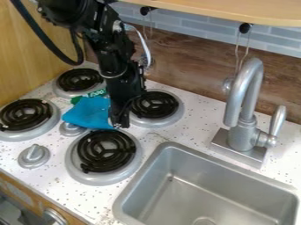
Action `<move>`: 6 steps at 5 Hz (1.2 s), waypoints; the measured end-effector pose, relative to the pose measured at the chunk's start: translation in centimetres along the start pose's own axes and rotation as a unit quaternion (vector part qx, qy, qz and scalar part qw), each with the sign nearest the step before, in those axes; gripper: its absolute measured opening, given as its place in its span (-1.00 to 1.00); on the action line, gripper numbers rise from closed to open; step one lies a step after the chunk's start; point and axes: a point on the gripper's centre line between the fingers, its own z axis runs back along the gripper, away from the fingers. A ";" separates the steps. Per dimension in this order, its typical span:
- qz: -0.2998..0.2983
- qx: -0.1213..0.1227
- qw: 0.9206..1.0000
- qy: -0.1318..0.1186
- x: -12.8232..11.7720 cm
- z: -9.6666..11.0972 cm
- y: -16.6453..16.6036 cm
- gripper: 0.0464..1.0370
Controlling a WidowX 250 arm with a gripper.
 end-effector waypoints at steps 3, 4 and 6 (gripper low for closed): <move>0.101 0.002 0.995 0.025 -6.4 0.8 2.3 0.15; 0.141 0.000 0.990 0.027 -8.6 0.7 3.4 0.15; 0.161 -0.030 0.985 0.061 -11.1 -1.2 4.5 0.15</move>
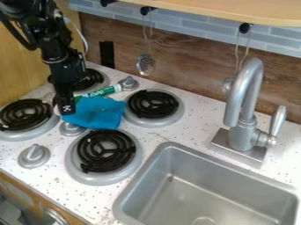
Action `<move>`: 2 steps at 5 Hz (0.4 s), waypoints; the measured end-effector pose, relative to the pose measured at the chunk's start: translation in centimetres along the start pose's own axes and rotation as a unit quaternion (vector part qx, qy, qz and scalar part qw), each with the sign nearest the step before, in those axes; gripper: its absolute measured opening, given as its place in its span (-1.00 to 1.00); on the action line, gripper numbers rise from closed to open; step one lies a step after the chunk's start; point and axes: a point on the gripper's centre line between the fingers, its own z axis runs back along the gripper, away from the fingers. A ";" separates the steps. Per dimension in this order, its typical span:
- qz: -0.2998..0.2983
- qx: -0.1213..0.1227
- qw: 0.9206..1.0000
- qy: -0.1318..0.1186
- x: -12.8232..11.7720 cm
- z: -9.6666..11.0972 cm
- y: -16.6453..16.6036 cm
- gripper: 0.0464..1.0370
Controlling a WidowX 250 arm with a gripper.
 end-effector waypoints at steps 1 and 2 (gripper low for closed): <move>0.010 -0.016 0.999 0.028 -1.4 -1.3 0.0 0.15; 0.019 -0.037 0.998 0.046 -2.4 -2.5 0.0 0.15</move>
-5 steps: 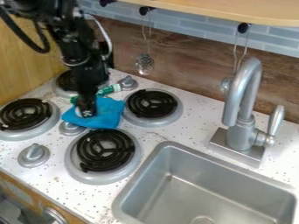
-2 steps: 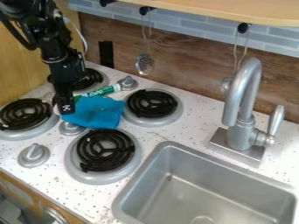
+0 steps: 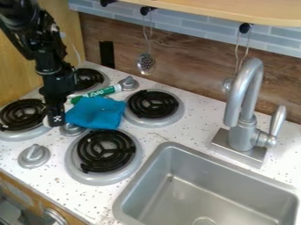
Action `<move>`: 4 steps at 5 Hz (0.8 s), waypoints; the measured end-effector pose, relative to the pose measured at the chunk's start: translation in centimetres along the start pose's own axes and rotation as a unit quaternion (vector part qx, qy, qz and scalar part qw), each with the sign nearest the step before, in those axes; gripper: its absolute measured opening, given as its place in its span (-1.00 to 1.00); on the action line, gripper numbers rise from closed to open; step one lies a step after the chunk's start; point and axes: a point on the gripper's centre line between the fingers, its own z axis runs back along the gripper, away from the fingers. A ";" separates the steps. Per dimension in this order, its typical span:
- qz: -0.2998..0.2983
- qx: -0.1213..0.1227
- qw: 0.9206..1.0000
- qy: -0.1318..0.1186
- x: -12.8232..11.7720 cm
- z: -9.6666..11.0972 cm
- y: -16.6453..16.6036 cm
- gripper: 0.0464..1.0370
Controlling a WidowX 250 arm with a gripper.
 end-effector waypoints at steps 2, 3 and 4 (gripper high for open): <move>0.012 -0.007 1.000 0.017 -1.2 -1.0 0.4 0.15; 0.013 -0.019 0.999 0.025 -1.2 -1.7 0.5 0.24; 0.016 -0.026 0.999 0.028 -1.3 -1.5 0.3 0.83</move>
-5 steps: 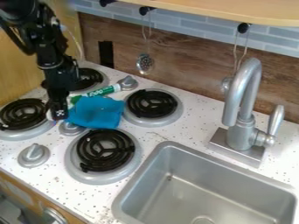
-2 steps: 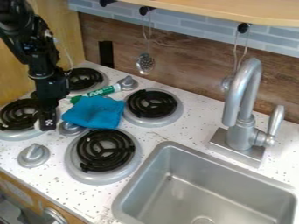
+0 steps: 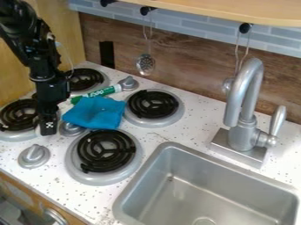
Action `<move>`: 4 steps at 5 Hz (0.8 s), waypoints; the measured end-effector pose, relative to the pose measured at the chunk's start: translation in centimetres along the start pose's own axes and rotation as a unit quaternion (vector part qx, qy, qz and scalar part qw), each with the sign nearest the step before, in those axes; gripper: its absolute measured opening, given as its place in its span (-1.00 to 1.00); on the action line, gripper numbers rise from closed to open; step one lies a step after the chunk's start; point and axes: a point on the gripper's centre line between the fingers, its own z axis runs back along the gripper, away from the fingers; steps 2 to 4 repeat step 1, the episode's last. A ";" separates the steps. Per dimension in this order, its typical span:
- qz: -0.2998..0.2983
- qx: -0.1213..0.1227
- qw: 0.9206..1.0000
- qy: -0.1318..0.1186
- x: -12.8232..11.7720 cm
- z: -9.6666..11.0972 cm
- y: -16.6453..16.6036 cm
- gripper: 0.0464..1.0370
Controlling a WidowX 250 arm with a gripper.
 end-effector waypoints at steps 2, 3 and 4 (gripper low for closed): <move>0.002 -0.001 1.000 0.009 -0.2 0.4 0.3 0.94; 0.002 -0.001 1.000 0.009 -0.2 0.4 0.3 0.94; 0.002 -0.001 1.000 0.009 -0.2 0.4 0.3 0.94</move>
